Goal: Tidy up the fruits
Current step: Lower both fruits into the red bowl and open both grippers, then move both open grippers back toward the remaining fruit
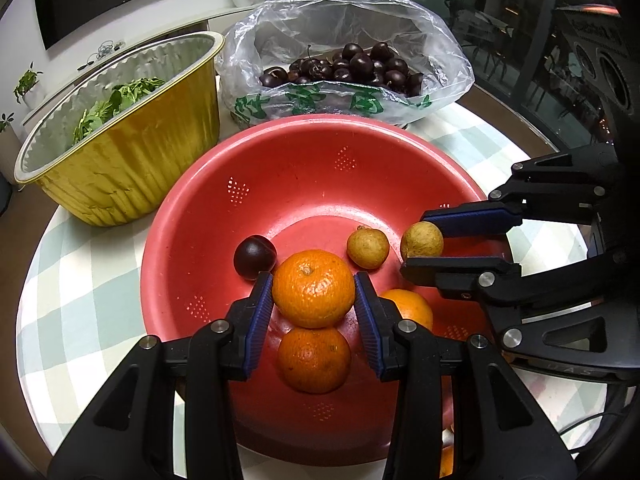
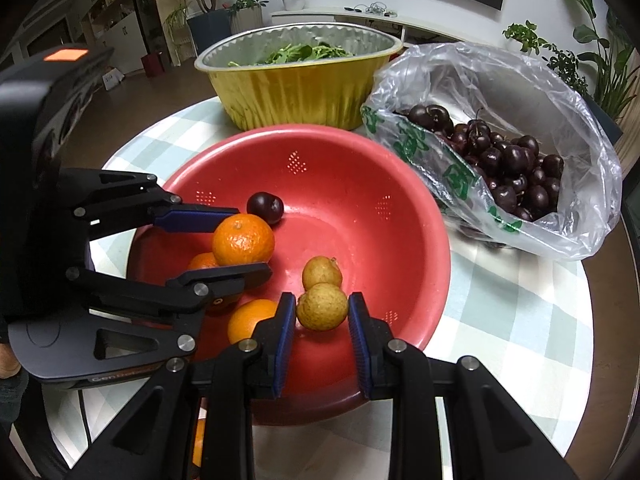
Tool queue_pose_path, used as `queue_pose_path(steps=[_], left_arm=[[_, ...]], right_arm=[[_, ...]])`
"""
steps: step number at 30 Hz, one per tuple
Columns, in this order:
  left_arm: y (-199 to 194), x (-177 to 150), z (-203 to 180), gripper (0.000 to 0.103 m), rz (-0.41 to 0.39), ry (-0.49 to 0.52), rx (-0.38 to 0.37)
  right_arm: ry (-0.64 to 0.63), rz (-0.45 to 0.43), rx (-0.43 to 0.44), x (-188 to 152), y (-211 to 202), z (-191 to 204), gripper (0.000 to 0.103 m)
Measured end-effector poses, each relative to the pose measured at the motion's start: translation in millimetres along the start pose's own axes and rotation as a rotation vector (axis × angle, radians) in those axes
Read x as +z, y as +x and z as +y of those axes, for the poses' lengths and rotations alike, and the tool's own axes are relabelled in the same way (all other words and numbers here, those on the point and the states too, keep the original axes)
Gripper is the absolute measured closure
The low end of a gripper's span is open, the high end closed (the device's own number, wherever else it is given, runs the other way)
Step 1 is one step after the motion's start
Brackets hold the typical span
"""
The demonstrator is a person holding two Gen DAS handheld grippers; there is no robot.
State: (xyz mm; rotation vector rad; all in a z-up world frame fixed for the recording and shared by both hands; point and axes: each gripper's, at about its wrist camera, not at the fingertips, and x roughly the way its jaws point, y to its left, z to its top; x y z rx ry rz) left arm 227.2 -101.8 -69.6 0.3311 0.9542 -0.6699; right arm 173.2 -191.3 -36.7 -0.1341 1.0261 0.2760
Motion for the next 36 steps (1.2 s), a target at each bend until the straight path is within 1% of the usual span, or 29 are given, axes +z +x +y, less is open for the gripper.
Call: queue_pose_path(steps=[14, 16, 18, 19, 25, 26, 28, 29, 30, 32, 34, 36], left_arm=[[1.1, 0.6, -1.5, 0.064, 0.006, 0.010, 0.017], [1.3, 0.6, -1.8, 0.063, 0.008, 0.013, 0.020], [1.4, 0.4, -1.3, 0.056, 0.009, 0.011, 0.033], [0.9, 0.3, -0.5, 0.055, 0.008, 0.007, 0.037], [-10.9, 0.4, -2.6, 0.054, -0.010, 0.007, 0.049], [-13.4, 0.0, -3.1, 0.052, -0.014, 0.005, 0.050], [-23.1, -2.8, -3.9, 0.045, -0.032, -0.004, 0.050], [-29.3, -5.2, -4.1, 0.037, -0.044, -0.011, 0.047], [-36.3, -7.7, -4.5, 0.031, -0.060, -0.019, 0.041], [-47.7, -12.4, -7.4, 0.028, -0.081, -0.028, 0.040], [-59.5, -19.1, -10.9, 0.024, -0.098, -0.034, 0.036], [-70.8, -29.1, -15.8, 0.013, -0.112, -0.037, 0.031]], right_arm=[[-0.014, 0.005, -0.011, 1.7, 3.0, 1.9, 0.074], [-0.014, 0.005, -0.011, 1.7, 2.9, 1.9, 0.074], [-0.014, 0.006, -0.012, 1.8, 3.0, 1.7, 0.073], [-0.011, 0.006, -0.012, 1.4, 3.0, 1.8, 0.073], [-0.001, -0.001, -0.013, 0.5, -0.7, -2.1, 0.073], [0.002, -0.003, -0.012, 0.0, -2.3, -2.7, 0.071], [0.011, -0.012, -0.011, -1.3, -7.4, -4.3, 0.066], [0.017, -0.019, -0.012, -2.8, -11.5, -5.6, 0.063], [0.021, -0.028, -0.010, -3.8, -15.7, -6.2, 0.061], [0.035, -0.052, -0.007, -7.8, -26.4, -8.8, 0.058], [0.053, -0.074, -0.003, -13.8, -37.6, -11.2, 0.054], [0.067, -0.087, 0.006, -20.7, -45.8, -12.3, 0.052]])
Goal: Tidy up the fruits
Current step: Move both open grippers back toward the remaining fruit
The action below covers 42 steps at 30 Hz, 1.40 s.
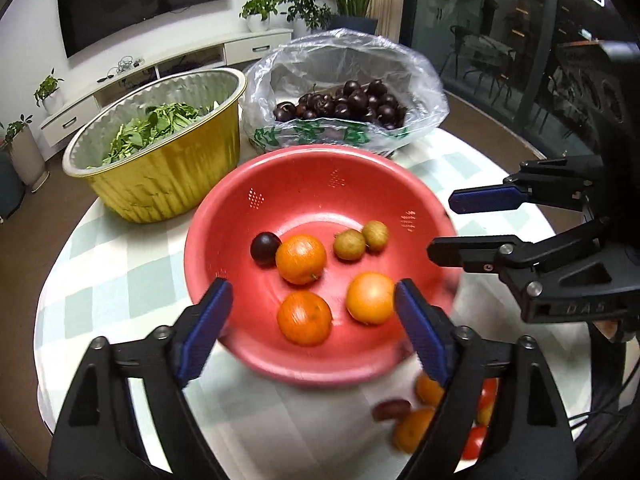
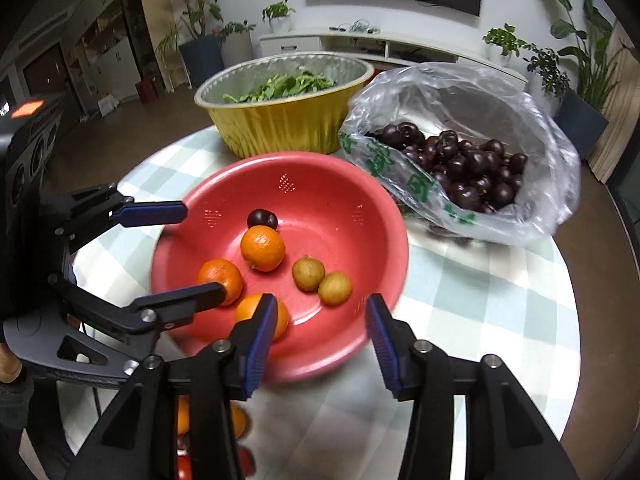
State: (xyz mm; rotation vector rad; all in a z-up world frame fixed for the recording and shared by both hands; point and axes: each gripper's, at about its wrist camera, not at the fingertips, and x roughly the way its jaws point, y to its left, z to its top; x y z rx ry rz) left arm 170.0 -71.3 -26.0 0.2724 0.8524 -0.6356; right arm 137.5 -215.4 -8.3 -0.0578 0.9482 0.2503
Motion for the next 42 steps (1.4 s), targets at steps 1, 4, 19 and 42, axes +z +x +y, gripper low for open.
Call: queue_pose_path(steps=[1, 4, 19, 42], left_arm=[[-4.8, -4.5, -2.4, 0.011, -0.002, -0.003, -0.004], [-18.3, -22.2, -10.2, 0.008, 0.001, -0.006, -0.021], [-30.8, -113.7, -48.5, 0.005, 0.124, -0.026, -0.070], [-42.4, -148.0, -70.3, 0.005, 0.131, -0.059, -0.097]], right_arm=[[0.009, -0.004, 0.007, -5.6, -5.7, -0.6, 0.052], [0.024, -0.007, 0.029, -22.2, -16.6, 2.3, 0.047], [0.113, 0.009, 0.129, -117.1, -47.3, 26.1, 0.045], [-0.111, 0.099, 0.168, -140.9, -19.0, 57.2, 0.062]])
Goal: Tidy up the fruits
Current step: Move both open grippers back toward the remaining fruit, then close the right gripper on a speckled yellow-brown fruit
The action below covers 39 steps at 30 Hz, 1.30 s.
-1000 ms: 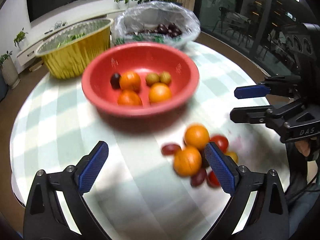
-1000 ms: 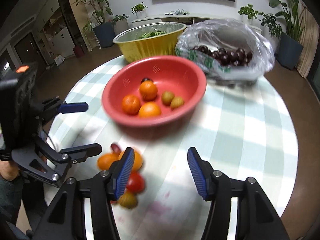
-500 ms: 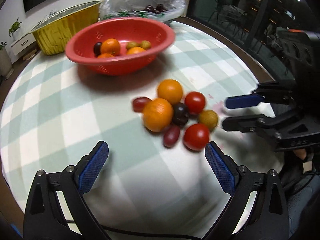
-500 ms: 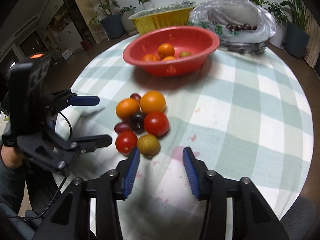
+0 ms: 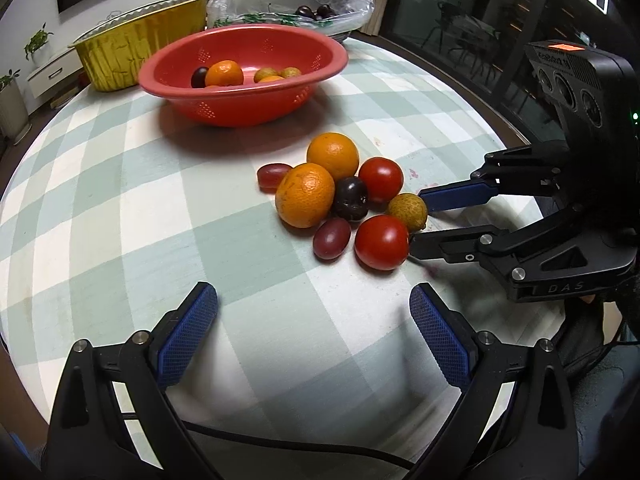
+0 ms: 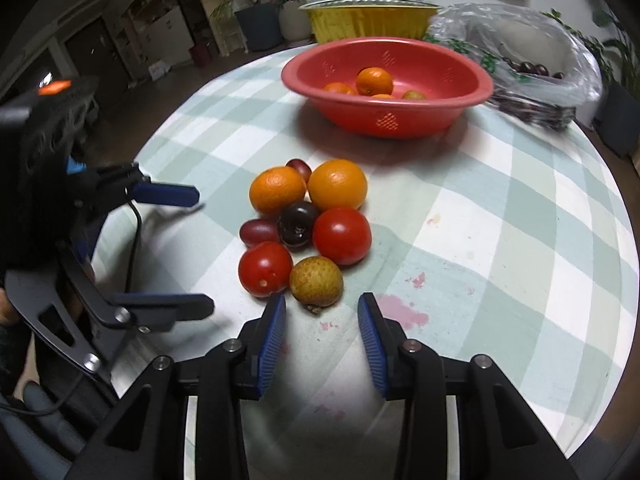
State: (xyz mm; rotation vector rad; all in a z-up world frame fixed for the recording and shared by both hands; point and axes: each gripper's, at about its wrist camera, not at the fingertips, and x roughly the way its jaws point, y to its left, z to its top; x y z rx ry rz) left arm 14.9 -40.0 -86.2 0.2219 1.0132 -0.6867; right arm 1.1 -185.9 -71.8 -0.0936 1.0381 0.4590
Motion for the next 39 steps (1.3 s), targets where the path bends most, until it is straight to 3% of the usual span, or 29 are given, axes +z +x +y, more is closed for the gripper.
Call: queue_pose_path(steps=[13, 19, 23, 31, 34, 36, 39], left_arm=[[-3.5, 1.1, -1.8, 0.005, -0.023, -0.013, -0.011], [-0.6, 1.5, -2.6, 0.005, -0.029, -0.023, -0.017], [2.8, 3.4, -5.5, 0.005, -0.034, -0.033, -0.021], [9.7, 5.4, -13.7, 0.006, -0.033, -0.043, -0.029], [10.9, 6.2, -17.6, 0.021, -0.036, -0.045, -0.029], [12.6, 6.1, -20.3, 0.042, -0.031, -0.047, -0.026], [12.2, 6.7, -24.2, 0.057, -0.035, -0.045, -0.023]], right_arm=[[-0.102, 0.004, 0.004, 8.1, 5.8, 0.8, 0.063], [-0.114, -0.011, 0.022, 7.2, 6.2, -0.1, 0.066], [-0.112, -0.019, 0.033, 6.4, 3.5, -0.2, 0.073], [-0.075, -0.031, 0.045, -0.9, -6.7, -4.3, 0.073], [-0.052, -0.040, 0.040, -4.8, -12.2, -9.1, 0.073], [-0.027, -0.046, 0.032, -8.1, -15.8, -14.5, 0.073], [-0.002, -0.051, 0.025, -11.4, -19.2, -20.4, 0.073]])
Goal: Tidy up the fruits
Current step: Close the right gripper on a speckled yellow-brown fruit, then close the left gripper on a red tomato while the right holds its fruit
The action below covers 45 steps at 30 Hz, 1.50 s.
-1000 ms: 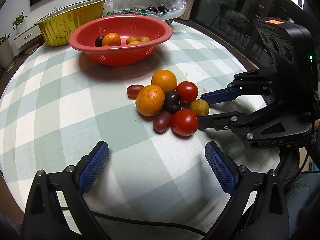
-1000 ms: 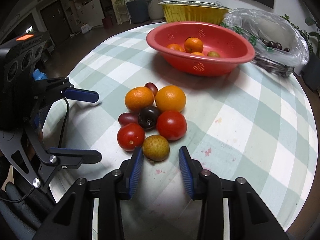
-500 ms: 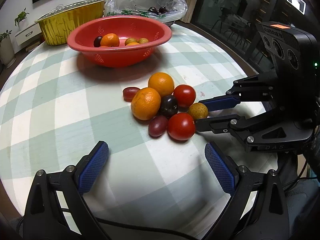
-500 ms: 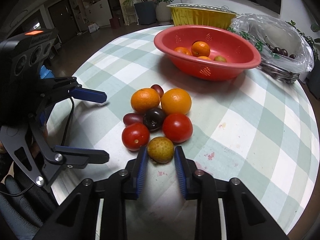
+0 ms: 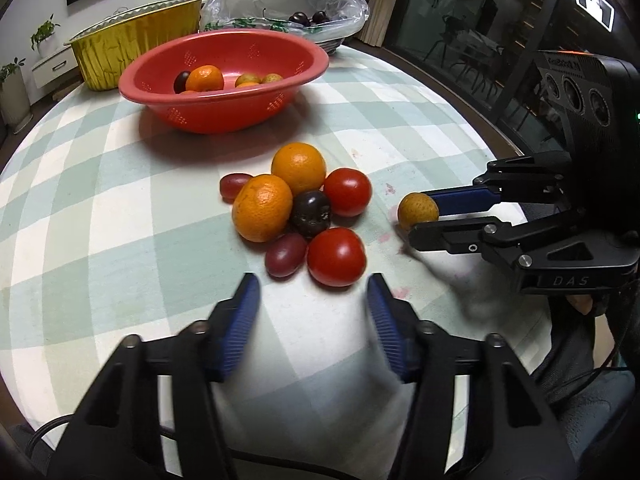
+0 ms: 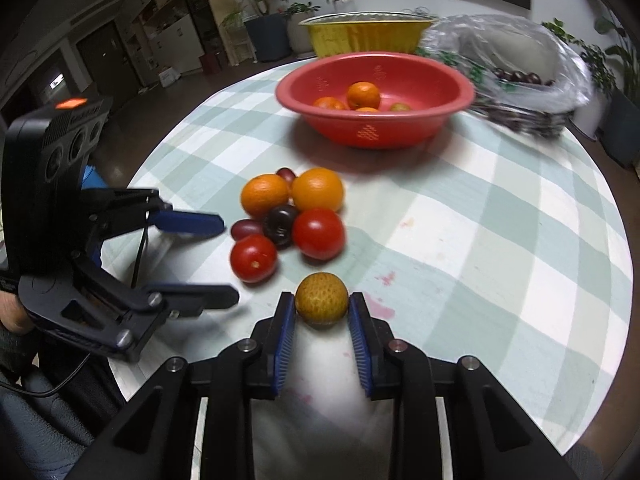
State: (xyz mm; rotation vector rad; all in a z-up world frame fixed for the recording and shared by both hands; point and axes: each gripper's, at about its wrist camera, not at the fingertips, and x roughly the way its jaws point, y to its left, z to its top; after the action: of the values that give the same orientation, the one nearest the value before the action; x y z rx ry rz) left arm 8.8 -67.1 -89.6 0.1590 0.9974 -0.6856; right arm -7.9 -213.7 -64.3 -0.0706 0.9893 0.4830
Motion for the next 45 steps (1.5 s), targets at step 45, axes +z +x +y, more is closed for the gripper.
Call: queue_pose_path(steps=[45], left_arm=[[4.6, 11.9, -34.2, 0.062, -0.011, 0.081, 0.108]], right_arm=[[0.040, -0.051, 0.030, -3.8, -7.9, -1.1, 0.073]])
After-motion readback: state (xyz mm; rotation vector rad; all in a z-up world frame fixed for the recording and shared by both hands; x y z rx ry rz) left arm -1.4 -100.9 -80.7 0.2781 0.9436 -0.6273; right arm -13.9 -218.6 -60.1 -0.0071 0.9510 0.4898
